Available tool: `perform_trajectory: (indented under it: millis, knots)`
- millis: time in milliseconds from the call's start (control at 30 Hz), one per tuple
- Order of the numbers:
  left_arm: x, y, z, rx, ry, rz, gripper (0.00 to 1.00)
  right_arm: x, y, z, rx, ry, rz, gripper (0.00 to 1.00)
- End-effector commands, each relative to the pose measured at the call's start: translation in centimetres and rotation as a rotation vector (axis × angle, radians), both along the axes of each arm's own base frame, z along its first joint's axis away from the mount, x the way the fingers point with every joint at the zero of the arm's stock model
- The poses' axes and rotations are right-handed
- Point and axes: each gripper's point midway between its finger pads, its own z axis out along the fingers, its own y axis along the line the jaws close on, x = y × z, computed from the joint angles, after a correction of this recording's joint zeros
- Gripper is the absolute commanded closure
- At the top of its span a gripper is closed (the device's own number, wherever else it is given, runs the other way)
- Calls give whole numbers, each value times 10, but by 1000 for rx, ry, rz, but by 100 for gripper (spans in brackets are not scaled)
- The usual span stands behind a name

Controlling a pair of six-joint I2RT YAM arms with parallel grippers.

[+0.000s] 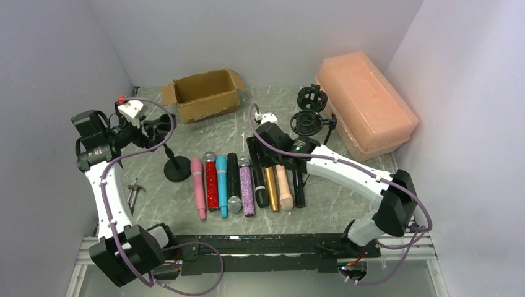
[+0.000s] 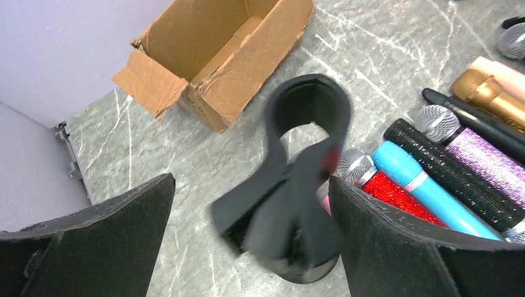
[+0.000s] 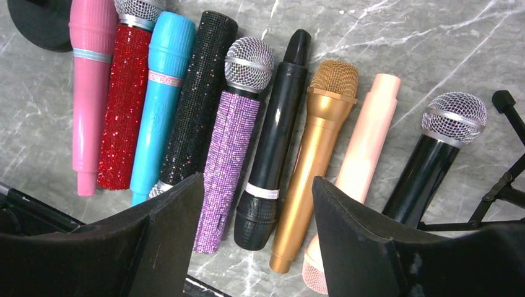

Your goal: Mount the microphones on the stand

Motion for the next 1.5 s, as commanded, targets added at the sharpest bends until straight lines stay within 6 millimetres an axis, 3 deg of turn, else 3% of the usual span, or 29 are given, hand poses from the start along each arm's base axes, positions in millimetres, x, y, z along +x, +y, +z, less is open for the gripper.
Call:
perform_trajectory:
  millis: [0,133,367,500,767,1100,1467]
  knots:
    - [-13,-18,29,-44,-48,-98,1,11,6,18,20,-27,-25,32]
    - [-21,-29,42,-65,-79,-153,1,12,-7,3,-27,10,-67,32]
    - [-29,-40,91,-252,-53,-91,1,8,-36,-29,-70,75,-150,37]
    - [-41,-47,101,-326,17,-47,1,4,-40,-43,-83,99,-145,37]
    - [-57,-43,100,-291,88,50,1,14,-37,-85,-141,144,-138,41]
    - [-69,-50,98,-296,150,20,1,30,-26,-110,-169,154,-127,44]
    - [-74,-53,109,-276,139,6,1,29,-23,-145,-196,200,-122,45]
